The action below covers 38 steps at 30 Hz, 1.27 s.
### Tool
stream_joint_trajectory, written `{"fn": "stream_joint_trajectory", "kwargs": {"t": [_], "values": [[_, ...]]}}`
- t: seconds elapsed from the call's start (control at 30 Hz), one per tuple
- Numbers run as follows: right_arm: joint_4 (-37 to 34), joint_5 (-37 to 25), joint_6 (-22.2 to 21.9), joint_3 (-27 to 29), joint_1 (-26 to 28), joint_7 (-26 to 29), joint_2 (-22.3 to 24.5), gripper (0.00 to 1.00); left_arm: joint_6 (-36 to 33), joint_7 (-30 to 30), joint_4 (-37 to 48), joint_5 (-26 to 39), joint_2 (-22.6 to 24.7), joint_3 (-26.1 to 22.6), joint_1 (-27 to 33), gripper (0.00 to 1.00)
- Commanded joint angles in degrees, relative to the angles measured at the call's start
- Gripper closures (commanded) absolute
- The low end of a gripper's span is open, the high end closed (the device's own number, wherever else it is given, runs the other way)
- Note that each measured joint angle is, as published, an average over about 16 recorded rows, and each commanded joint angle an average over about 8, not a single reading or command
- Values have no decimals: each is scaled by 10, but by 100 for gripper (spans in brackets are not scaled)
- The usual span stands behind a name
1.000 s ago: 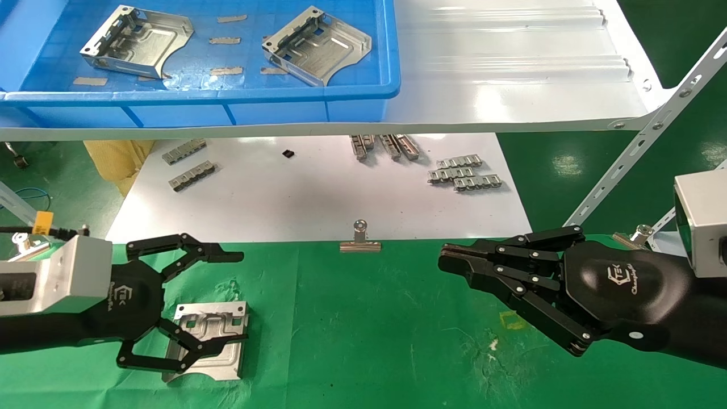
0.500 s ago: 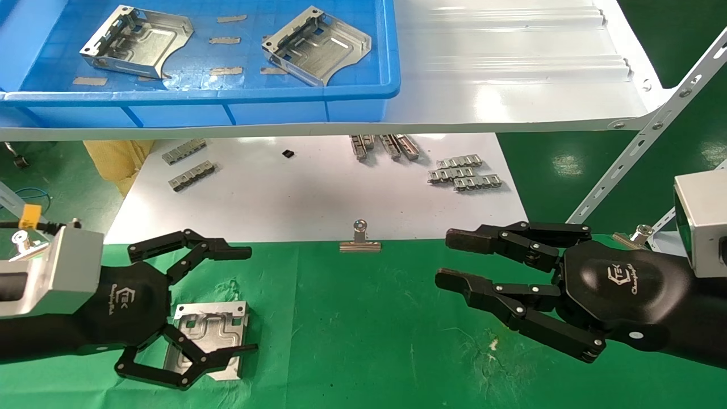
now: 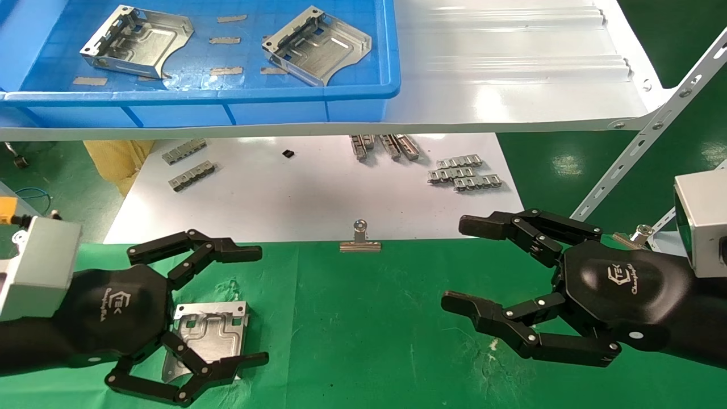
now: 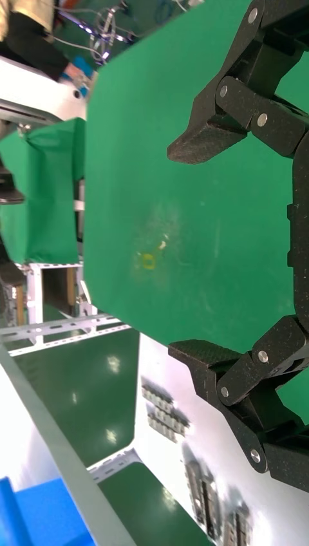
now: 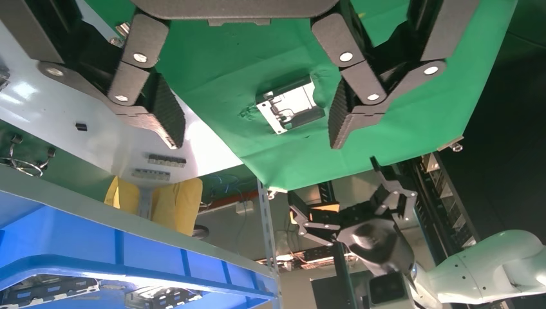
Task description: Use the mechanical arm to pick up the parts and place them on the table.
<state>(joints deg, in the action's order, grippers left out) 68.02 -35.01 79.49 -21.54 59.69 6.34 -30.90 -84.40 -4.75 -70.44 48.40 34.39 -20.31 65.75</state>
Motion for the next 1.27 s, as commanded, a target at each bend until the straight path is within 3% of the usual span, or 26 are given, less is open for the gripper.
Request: {"fn": "stream_joint_trajectory", "kwargs": {"t": [0.03,0.67,1.27], "values": [[0,0,0,0,0,0,0,0,-1,-6,-3,-7,1,5,-4,0],[0,0,0,0,0,0,0,0,-13,-61,-32,-68,6,44,-43,0],[0,0,0,0,0,0,0,0,-14,-61,-33,-69,7,45,-44,0]]}}
